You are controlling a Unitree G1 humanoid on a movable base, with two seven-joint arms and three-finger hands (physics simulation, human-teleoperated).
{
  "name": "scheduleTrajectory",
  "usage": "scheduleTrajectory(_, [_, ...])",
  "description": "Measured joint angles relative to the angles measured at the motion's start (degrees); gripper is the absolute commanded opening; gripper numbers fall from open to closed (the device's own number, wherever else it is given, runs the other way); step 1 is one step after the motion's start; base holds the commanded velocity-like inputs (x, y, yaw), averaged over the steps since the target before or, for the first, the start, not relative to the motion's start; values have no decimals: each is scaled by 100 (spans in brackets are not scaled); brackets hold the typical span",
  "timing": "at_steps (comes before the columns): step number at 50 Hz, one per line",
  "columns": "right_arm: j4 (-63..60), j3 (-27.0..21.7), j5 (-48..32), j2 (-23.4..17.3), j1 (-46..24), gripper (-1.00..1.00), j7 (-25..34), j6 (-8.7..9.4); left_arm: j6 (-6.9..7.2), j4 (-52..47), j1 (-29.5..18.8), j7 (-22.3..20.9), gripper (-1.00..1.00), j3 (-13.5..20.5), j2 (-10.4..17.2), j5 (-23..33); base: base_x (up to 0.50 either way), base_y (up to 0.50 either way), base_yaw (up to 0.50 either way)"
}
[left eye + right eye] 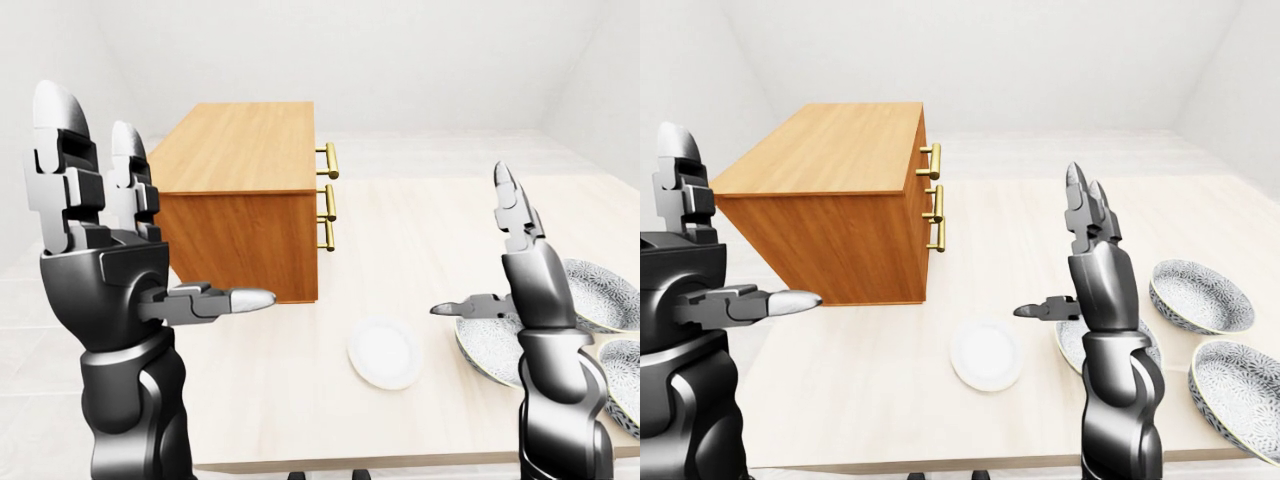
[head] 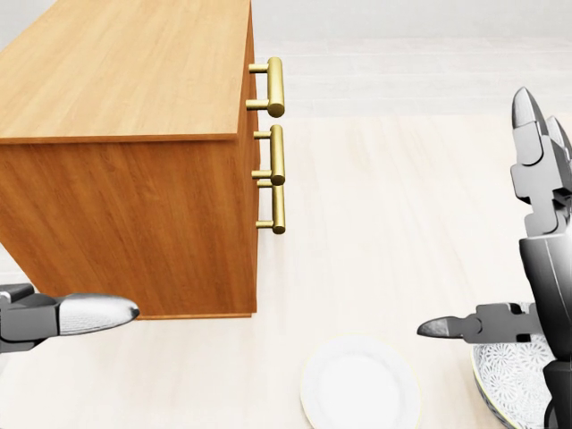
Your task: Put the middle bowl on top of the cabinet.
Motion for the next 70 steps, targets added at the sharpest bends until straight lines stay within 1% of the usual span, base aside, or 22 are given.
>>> scheduleTrajectory(7, [-48,-225,-76,31,187,100,99,0,0,46,-26,13,100,76,30,-9,0,0,0])
scheduleTrajectory(14, [-50,-350,-230,73,373,100,140,0,0,25,-19,27,100,156,59,-22,0,0,0])
scheduleTrajectory(27, [-129,-517,-503,129,498,100,310,0,0,-44,8,35,100,228,76,-19,0,0,0])
scheduleTrajectory(45, [-255,-881,-600,155,693,100,564,0,0,-140,24,115,100,276,69,-56,0,0,0])
scheduleTrajectory(55, [-396,-838,-1100,240,908,100,708,-1,0,-161,66,136,100,277,62,-35,0,0,0])
scheduleTrajectory(64, [-398,-836,-1618,330,1111,100,722,-179,0,-187,97,140,100,266,52,-18,0,0,0])
scheduleTrajectory(70, [-448,-891,-1965,364,1123,100,842,-218,0,-236,125,140,100,245,48,22,0,0,0])
